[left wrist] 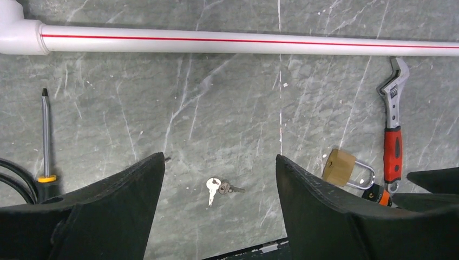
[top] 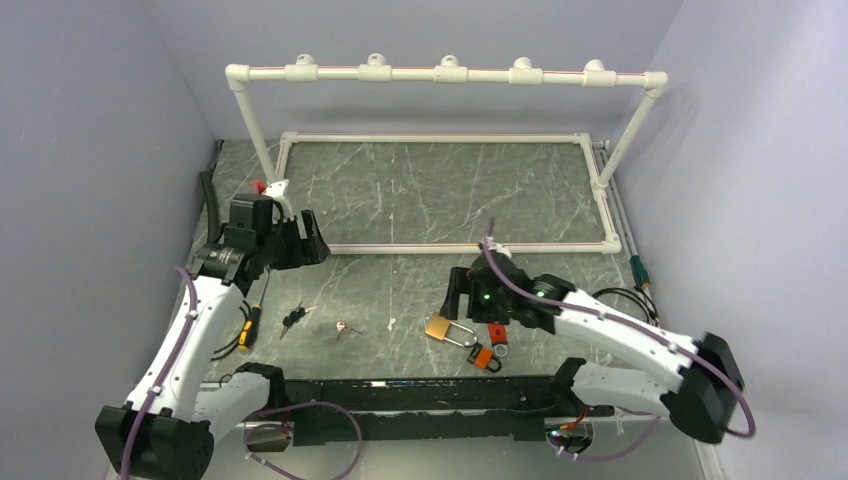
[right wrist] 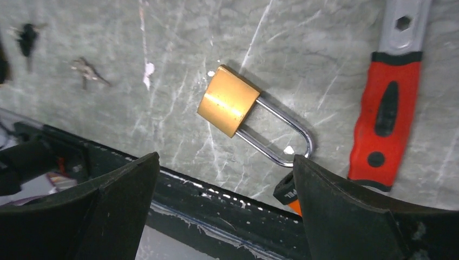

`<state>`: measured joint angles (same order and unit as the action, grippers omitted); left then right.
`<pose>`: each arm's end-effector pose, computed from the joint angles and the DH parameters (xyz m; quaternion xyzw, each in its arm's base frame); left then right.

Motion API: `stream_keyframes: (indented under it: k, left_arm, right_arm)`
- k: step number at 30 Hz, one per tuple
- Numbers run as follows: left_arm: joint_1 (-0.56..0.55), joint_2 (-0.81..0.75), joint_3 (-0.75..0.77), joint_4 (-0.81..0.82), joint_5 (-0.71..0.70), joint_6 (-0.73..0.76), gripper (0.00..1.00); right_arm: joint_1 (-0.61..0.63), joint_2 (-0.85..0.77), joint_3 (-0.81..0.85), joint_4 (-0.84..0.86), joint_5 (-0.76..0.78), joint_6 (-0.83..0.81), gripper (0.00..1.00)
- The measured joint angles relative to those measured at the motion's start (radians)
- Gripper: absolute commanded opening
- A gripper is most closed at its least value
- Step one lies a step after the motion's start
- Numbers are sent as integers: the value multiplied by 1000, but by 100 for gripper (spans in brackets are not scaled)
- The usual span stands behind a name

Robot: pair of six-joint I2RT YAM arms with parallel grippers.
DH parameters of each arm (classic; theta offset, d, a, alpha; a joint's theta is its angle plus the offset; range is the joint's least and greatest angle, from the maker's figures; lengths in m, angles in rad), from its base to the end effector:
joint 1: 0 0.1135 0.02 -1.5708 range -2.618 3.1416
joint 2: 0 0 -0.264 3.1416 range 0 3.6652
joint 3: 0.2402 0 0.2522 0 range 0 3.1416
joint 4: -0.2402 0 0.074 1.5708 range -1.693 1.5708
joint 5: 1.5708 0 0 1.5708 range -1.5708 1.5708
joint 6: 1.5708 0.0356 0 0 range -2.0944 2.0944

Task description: Unlock with the key

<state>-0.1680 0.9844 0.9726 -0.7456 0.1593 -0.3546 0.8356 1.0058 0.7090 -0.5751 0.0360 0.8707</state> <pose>0.1951 -0.0388 0.3155 -0.0539 0.9145 -0.1725 0.3621 0.1357 0.1482 0.2383 0.0227 0.9392 0.2468 0.2379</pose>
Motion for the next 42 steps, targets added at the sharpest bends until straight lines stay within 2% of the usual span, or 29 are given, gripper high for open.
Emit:
stream_keyframes:
  k: [6, 12, 18, 20, 22, 29, 33, 36, 42]
  left_arm:
    - [-45, 23, 0, -69, -34, -72, 78]
    - [-93, 31, -14, -173, -57, -213, 75]
    - [-299, 42, -65, -183, -188, -287, 77]
    - [-376, 71, -66, -181, -232, -298, 75]
    - [-432, 122, -64, -183, -271, -317, 67]
    - [-483, 300, -66, -166, -321, -370, 53]
    - [-493, 303, -87, -125, -323, -405, 47]
    - [-493, 296, -119, -86, -330, -439, 47]
    - [-493, 234, -106, -121, -389, -443, 52]
  right_arm:
    - [136, 246, 88, 4, 87, 79, 96]
    - [183, 312, 135, 77, 111, 68, 97]
    - [189, 284, 117, 163, 104, -44, 100]
    - [189, 252, 108, 160, 116, -85, 100]
    - [189, 212, 101, 157, 134, -117, 100]
    - [189, 86, 39, 153, 178, -171, 100]
    - [189, 48, 0, 149, 189, -173, 100]
    - [189, 41, -10, 143, 191, -177, 100]
    - [189, 17, -48, 188, 135, -247, 100]
